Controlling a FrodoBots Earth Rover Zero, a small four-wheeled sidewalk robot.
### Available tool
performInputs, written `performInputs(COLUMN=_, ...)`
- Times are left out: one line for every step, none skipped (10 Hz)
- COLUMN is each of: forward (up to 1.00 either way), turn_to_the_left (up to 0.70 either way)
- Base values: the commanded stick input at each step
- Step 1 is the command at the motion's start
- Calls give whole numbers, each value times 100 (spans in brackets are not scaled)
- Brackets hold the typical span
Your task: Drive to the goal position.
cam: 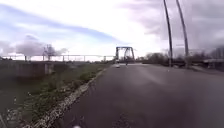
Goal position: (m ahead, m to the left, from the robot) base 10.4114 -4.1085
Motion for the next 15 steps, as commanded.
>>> performInputs(forward=45, turn_to_the_left=-27)
performInputs(forward=45, turn_to_the_left=-27)
performInputs(forward=45, turn_to_the_left=-27)
performInputs(forward=45, turn_to_the_left=-27)
performInputs(forward=45, turn_to_the_left=-23)
performInputs(forward=45, turn_to_the_left=-9)
performInputs(forward=45, turn_to_the_left=0)
performInputs(forward=45, turn_to_the_left=0)
performInputs(forward=45, turn_to_the_left=0)
performInputs(forward=45, turn_to_the_left=0)
performInputs(forward=45, turn_to_the_left=0)
performInputs(forward=45, turn_to_the_left=0)
performInputs(forward=49, turn_to_the_left=0)
performInputs(forward=67, turn_to_the_left=0)
performInputs(forward=70, turn_to_the_left=0)
